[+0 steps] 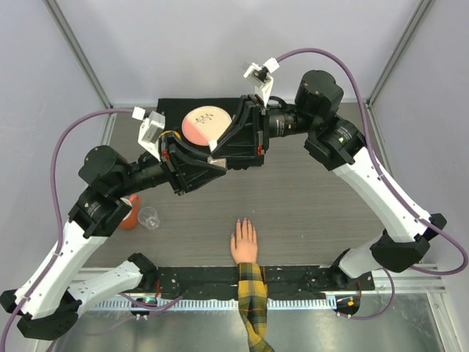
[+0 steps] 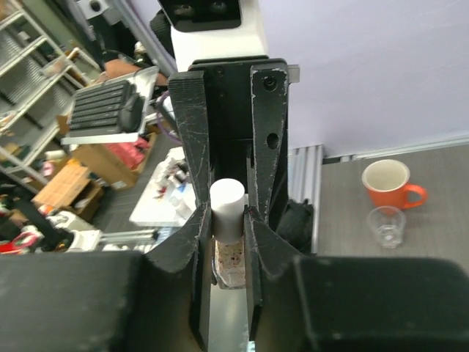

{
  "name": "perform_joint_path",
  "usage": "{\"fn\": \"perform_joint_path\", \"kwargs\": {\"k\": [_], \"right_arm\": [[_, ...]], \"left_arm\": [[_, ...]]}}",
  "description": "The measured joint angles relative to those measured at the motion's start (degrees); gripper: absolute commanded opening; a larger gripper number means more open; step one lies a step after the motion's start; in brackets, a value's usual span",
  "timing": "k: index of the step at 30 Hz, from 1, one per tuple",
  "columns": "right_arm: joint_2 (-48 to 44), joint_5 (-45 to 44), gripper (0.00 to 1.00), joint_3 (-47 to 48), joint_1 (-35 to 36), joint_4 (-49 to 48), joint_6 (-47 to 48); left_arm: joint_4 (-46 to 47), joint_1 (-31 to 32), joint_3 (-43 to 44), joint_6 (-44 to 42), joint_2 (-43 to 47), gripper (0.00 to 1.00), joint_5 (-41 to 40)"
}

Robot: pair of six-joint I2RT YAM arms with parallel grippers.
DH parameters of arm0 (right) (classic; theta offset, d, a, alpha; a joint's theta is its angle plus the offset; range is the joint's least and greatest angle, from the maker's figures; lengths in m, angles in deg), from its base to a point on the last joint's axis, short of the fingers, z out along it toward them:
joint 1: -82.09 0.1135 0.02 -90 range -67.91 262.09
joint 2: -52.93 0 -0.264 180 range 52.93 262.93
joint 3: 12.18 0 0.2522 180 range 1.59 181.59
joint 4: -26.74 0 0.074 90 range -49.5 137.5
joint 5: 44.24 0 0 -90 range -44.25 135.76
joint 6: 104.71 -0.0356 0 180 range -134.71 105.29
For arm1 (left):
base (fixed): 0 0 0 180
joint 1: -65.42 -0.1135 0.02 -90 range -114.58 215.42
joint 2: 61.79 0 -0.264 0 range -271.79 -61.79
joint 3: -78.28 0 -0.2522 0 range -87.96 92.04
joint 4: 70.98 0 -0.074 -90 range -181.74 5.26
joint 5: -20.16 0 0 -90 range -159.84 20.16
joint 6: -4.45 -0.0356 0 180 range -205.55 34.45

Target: Paint the nails

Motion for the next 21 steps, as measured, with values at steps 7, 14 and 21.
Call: {"fn": "perform_joint_path", "kwargs": {"k": [7,14,21], "right_arm": [[-5.1,-9.2,0.01,-6.1,0.1,-1.1,5.5],[-7.5,-29.5,0.01,-6.8,7.3,1.8,14.0],[-0.9,-89.4,0.01,6.8,32.9,11.1,23.4]], "left_arm": [[-1.8,0.6,0.7,-1.0,-1.2,0.0,-4.6],[-5.1,0.8,3.1,-4.5,-2.3,0.0,-11.0],[-8.0,1.3,7.7,-11.7,-4.1,0.0,-16.1]]}}
